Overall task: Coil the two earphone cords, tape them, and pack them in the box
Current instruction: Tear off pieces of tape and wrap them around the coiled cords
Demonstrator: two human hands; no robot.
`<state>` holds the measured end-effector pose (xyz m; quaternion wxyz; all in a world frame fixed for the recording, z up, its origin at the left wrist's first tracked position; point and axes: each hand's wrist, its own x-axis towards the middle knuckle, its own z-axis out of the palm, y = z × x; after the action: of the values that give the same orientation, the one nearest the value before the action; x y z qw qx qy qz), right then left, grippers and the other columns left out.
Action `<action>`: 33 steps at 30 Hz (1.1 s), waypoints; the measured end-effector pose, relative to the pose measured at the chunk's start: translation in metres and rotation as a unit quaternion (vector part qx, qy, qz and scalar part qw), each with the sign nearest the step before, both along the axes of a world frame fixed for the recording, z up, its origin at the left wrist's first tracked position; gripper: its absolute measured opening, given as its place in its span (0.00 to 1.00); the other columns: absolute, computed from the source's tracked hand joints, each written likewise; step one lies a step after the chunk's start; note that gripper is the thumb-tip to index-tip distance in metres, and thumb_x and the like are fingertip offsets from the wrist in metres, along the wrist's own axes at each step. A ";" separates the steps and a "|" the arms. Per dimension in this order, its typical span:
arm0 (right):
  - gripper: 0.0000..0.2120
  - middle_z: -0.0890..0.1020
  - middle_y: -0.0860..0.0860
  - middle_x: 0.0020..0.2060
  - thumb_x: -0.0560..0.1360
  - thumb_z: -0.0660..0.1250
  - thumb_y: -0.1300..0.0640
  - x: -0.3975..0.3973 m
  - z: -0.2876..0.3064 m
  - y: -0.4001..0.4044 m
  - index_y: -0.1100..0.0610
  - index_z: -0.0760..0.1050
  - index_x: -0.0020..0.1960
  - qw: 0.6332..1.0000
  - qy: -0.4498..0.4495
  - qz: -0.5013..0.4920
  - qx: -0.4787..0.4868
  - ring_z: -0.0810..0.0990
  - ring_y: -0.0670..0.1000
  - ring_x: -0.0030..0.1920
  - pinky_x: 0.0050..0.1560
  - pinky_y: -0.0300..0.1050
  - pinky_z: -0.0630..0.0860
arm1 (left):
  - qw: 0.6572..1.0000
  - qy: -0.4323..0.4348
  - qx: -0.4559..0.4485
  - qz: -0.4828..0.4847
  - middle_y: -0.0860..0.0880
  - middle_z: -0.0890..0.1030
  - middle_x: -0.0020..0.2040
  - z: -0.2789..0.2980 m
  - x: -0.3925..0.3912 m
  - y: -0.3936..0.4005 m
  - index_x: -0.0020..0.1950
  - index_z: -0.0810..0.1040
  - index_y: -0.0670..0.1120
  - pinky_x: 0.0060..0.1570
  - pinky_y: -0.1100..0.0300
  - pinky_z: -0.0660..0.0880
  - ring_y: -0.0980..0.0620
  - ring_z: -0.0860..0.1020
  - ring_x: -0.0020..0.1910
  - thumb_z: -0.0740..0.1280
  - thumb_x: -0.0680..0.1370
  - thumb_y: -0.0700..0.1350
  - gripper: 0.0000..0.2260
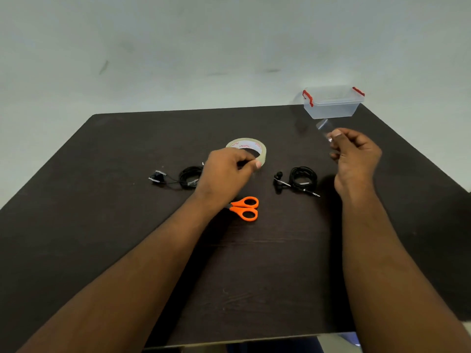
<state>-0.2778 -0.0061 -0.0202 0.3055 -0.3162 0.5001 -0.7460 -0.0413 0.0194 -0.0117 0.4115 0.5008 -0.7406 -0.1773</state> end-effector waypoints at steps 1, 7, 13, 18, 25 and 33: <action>0.03 0.84 0.51 0.36 0.70 0.72 0.61 0.002 0.000 -0.002 0.54 0.81 0.42 1.000 -0.004 0.010 0.003 0.78 0.44 0.33 0.32 0.37 0.72 | 0.999 -0.031 -0.014 -0.008 0.52 0.83 0.37 0.005 -0.011 -0.004 0.41 0.84 0.46 0.44 0.57 0.76 0.54 0.80 0.39 0.70 0.75 0.46 0.06; 0.04 0.83 0.56 0.40 0.70 0.73 0.62 0.007 -0.006 -0.009 0.54 0.81 0.41 0.999 -0.025 0.037 0.023 0.78 0.44 0.34 0.33 0.38 0.72 | 0.958 -0.277 -0.023 -0.066 0.51 0.80 0.55 0.032 -0.072 -0.031 0.54 0.83 0.53 0.57 0.50 0.72 0.49 0.74 0.59 0.68 0.76 0.50 0.09; 0.04 0.82 0.54 0.36 0.70 0.72 0.63 0.005 -0.009 -0.015 0.55 0.81 0.40 0.998 -0.050 0.034 0.025 0.76 0.45 0.32 0.32 0.39 0.71 | 0.916 -0.375 -0.031 -0.139 0.55 0.74 0.61 0.017 -0.077 -0.022 0.59 0.80 0.57 0.56 0.51 0.61 0.49 0.67 0.62 0.71 0.72 0.54 0.15; 0.03 0.83 0.56 0.38 0.70 0.72 0.62 0.006 -0.010 -0.016 0.57 0.82 0.43 0.998 -0.035 0.041 0.031 0.77 0.44 0.34 0.33 0.38 0.73 | 0.914 -0.382 -0.017 -0.134 0.54 0.65 0.72 0.006 -0.073 -0.023 0.61 0.78 0.59 0.61 0.48 0.58 0.48 0.60 0.68 0.71 0.73 0.56 0.17; 0.03 0.83 0.55 0.37 0.70 0.73 0.63 0.007 -0.011 -0.020 0.58 0.82 0.43 0.998 -0.039 0.044 0.038 0.77 0.44 0.33 0.31 0.37 0.73 | 0.920 -0.364 -0.021 -0.148 0.57 0.63 0.73 0.000 -0.073 -0.026 0.54 0.83 0.58 0.61 0.50 0.56 0.50 0.57 0.70 0.72 0.72 0.55 0.11; 0.04 0.85 0.57 0.42 0.70 0.73 0.62 0.006 -0.012 -0.021 0.54 0.82 0.41 0.997 -0.027 0.051 0.048 0.78 0.45 0.35 0.33 0.38 0.73 | 0.898 -0.413 -0.018 -0.148 0.59 0.61 0.74 0.007 -0.056 -0.023 0.52 0.83 0.59 0.63 0.46 0.55 0.49 0.55 0.71 0.72 0.72 0.52 0.09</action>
<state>-0.2718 -0.0272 -0.0324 0.3712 -0.3056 0.5103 -0.7130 -0.0976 -0.0039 -0.0050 0.0466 0.4059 -0.9127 0.0004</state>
